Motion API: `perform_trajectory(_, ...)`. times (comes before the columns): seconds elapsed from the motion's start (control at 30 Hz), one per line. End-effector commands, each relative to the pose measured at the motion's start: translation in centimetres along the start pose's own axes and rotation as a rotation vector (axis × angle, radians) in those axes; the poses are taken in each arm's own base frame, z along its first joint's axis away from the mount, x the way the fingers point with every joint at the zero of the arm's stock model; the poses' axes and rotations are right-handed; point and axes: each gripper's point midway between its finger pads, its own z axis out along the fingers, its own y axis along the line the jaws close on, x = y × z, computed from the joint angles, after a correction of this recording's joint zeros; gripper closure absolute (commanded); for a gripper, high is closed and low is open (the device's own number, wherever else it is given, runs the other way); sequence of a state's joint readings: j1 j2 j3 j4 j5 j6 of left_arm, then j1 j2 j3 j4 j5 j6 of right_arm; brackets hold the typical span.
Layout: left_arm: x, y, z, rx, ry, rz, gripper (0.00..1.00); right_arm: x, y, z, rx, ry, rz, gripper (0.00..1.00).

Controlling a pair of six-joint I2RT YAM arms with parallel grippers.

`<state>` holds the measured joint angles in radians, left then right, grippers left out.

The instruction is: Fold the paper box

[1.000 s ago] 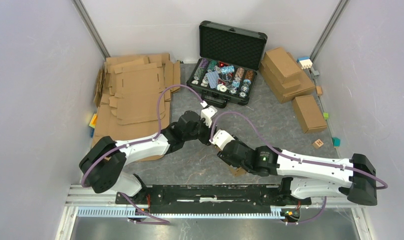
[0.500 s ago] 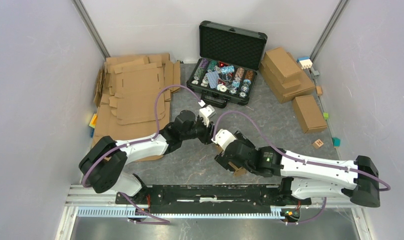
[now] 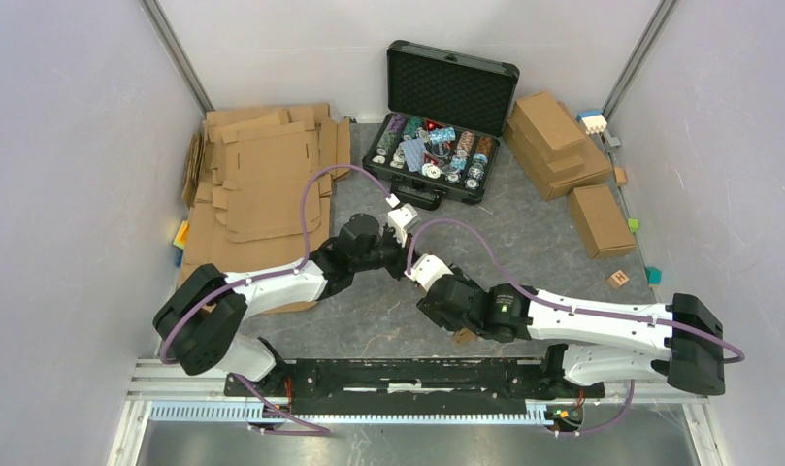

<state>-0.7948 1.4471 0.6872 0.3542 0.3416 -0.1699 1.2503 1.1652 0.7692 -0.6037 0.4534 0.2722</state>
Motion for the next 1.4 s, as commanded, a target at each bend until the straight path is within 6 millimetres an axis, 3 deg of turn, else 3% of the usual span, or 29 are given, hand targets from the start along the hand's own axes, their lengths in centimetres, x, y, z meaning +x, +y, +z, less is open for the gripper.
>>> perform_trajectory(0.0,-2.4,-0.4,0.1,0.012,-0.061,0.033,0.78,-0.5,0.0,-0.3,0.004,-0.021,0.033,0.36)
perform_trajectory(0.33,-2.6,-0.4,-0.2,0.009,-0.069,0.039,0.79,-0.4,-0.3,-0.5,0.016,-0.023,0.03,0.42)
perform_trajectory(0.77,-1.7,-0.2,-0.4,-0.004,-0.041,0.043,0.98,-0.5,-1.6,-0.5,0.078,-0.038,0.032,0.37)
perform_trajectory(1.07,-0.8,0.0,-0.7,-0.071,-0.001,0.104,0.98,-0.9,-2.1,-0.6,0.074,-0.05,0.043,0.2)
perform_trajectory(1.23,-0.8,-0.2,-1.0,-0.108,0.005,0.152,0.98,0.3,-2.6,-0.8,0.075,-0.043,0.064,0.02)
perform_trajectory(1.37,-0.3,-0.7,-0.9,-0.103,0.018,0.169,0.98,1.1,-3.0,-0.7,0.053,-0.049,0.098,0.02)
